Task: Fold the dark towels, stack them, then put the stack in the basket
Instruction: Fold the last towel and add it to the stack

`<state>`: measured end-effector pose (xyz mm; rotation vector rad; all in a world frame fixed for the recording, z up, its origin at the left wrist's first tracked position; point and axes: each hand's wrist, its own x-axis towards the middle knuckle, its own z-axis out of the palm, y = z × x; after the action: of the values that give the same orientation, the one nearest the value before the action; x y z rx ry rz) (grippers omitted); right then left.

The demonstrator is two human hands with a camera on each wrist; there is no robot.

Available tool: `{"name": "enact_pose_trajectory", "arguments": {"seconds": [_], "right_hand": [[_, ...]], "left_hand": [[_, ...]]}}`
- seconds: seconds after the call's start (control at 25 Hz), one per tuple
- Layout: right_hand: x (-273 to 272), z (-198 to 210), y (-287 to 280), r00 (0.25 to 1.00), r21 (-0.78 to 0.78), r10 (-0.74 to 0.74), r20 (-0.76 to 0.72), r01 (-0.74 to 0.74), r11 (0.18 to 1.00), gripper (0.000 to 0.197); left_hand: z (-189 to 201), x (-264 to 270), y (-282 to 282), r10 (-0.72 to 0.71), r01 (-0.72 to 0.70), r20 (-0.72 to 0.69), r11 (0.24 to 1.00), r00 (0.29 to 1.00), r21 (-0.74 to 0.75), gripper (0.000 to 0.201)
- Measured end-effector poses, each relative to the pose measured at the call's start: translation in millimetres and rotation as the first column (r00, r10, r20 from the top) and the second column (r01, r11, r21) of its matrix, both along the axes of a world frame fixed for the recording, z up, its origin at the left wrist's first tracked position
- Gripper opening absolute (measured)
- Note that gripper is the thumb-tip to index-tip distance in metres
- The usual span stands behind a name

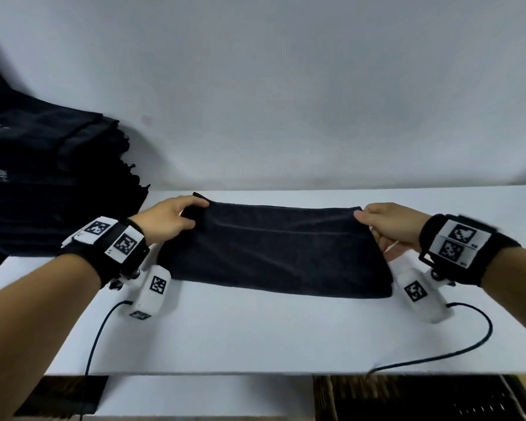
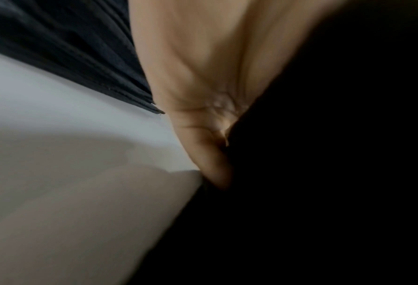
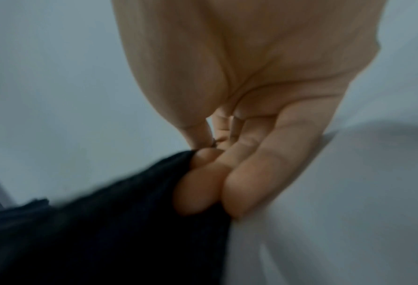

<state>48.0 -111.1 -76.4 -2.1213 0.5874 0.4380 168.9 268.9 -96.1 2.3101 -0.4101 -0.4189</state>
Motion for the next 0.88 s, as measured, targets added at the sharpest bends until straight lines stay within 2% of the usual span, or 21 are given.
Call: {"name": "enact_pose_trajectory", "arguments": {"seconds": [0.08,0.2,0.32,0.4,0.52,0.6,0.64,0.68,0.76,0.8,0.84,0.88], "right_hand": [[0.4,-3.2,1.8,0.999,-0.053,-0.012,0.038,0.014,0.998,0.029],[-0.8,-8.7,-0.7,0.993,-0.044,-0.073,0.097,0.078,0.996,0.026],[-1.1,-12.1,-0.8,0.990,-0.100,-0.082,0.114,0.093,0.991,0.024],[-1.5,-10.7,1.6,0.992,-0.146,-0.075,0.106,0.090,0.985,0.023],[-8.0,-1.9,5.3,0.994,-0.137,-0.072,0.082,0.083,0.987,0.025],[-17.1,6.8,9.3,0.997,-0.134,-0.063,0.040,0.068,0.989,0.030],[-23.3,10.4,13.5,0.999,-0.161,-0.047,0.013,0.048,0.986,0.033],[-30.6,12.4,20.1,0.999,-0.189,-0.025,-0.025,0.020,0.982,0.036],[-49.1,14.7,39.1,0.988,-0.204,0.034,-0.150,-0.065,0.977,0.044],[-59.2,16.2,47.3,0.970,-0.203,0.079,-0.231,-0.128,0.971,0.049],[-67.6,21.5,55.5,0.947,-0.228,0.141,-0.288,-0.211,0.951,0.051],[-72.8,27.4,60.3,0.936,-0.305,0.204,-0.287,-0.291,0.907,0.050]], "left_hand": [[-4.6,5.3,2.4,-0.001,-0.001,0.028,0.998,1.000,0.070,0.057],[-5.2,8.4,3.5,-0.017,0.009,0.052,0.987,0.999,0.159,0.064],[0.0,6.3,-8.2,-0.107,0.074,0.078,0.934,0.991,0.350,0.063],[3.1,4.3,-11.2,-0.135,0.089,0.092,0.918,0.987,0.387,0.063],[15.0,-1.8,5.0,-0.144,0.084,0.112,0.901,0.983,0.426,0.074],[27.1,-22.7,12.6,-0.156,0.022,0.213,0.850,0.965,0.526,0.069],[31.5,-39.9,10.9,-0.209,0.010,0.291,0.828,0.933,0.561,0.062],[32.9,-60.5,7.0,-0.293,0.064,0.328,0.825,0.898,0.562,0.060],[26.6,-100.5,-3.4,-0.477,0.297,0.204,0.773,0.855,0.561,0.075],[21.1,-111.1,-6.4,-0.532,0.380,0.100,0.712,0.841,0.590,0.081],[16.8,-113.4,-6.9,-0.546,0.413,0.032,0.669,0.837,0.618,0.077],[16.8,-109.9,-6.1,-0.521,0.413,-0.005,0.671,0.854,0.616,0.063]]}}
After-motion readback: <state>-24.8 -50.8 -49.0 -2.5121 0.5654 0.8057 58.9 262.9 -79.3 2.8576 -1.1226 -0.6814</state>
